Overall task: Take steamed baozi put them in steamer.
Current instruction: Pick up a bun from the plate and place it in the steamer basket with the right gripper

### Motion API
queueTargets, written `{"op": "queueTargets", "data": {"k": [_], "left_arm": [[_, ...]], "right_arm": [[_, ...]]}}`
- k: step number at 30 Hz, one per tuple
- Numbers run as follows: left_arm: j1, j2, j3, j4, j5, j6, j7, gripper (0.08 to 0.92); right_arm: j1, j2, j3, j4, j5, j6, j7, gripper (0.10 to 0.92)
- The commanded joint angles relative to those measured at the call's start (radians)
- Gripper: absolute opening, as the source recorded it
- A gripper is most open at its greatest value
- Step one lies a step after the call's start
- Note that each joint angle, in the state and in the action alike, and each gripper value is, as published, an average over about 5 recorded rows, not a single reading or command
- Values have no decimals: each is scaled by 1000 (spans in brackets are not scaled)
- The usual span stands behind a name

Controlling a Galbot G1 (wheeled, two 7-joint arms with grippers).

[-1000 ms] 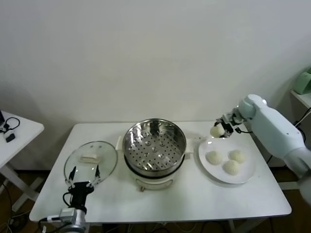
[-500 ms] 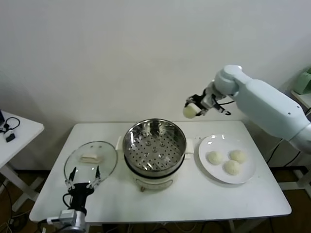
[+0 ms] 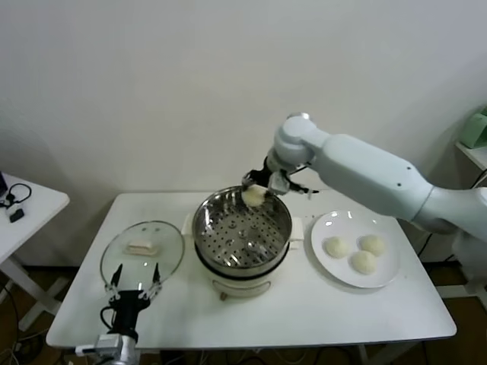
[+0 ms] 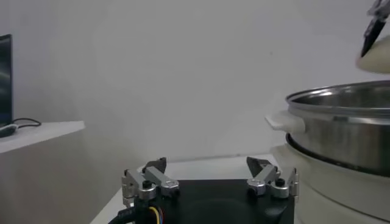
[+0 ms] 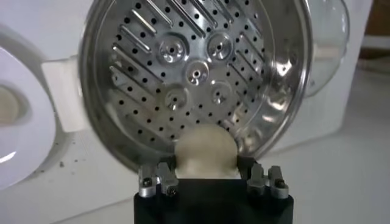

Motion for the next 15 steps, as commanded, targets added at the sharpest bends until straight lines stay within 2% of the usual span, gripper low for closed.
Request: {"op": "queueTargets", "data": {"k": [1,15], "left_arm": [[7,-1,0,2,6,-4,0,823],[5,-4,-5,19,-6,-3,-2,823]], "right_arm": [[-51,89,-22,-68,-119,43,5,662],[-122,125,0,-151,-172,53,5,666]]}}
